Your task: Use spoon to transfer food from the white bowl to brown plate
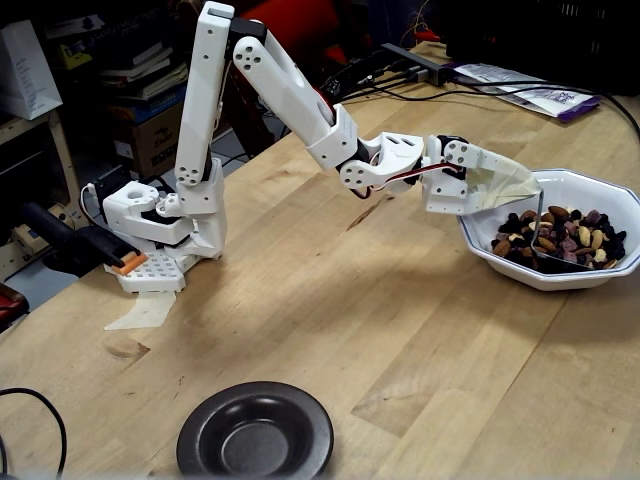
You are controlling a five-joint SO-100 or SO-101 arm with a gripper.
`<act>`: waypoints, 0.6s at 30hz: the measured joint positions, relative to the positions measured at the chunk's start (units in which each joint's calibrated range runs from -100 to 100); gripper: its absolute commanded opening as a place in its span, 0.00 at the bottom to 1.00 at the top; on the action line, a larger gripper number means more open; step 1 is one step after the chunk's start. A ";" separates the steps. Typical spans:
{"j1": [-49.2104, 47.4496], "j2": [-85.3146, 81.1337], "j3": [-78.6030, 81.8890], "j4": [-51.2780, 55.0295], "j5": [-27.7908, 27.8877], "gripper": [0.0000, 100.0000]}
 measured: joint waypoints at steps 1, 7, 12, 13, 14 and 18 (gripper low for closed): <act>0.00 0.00 0.00 0.00 0.00 0.04; 0.00 0.00 0.00 0.00 0.00 0.04; -0.51 0.00 0.00 0.00 0.00 0.04; -1.17 0.00 0.00 0.08 0.00 0.04; -1.90 0.00 0.00 0.32 0.00 0.04; -4.01 0.00 -0.08 0.40 0.00 0.04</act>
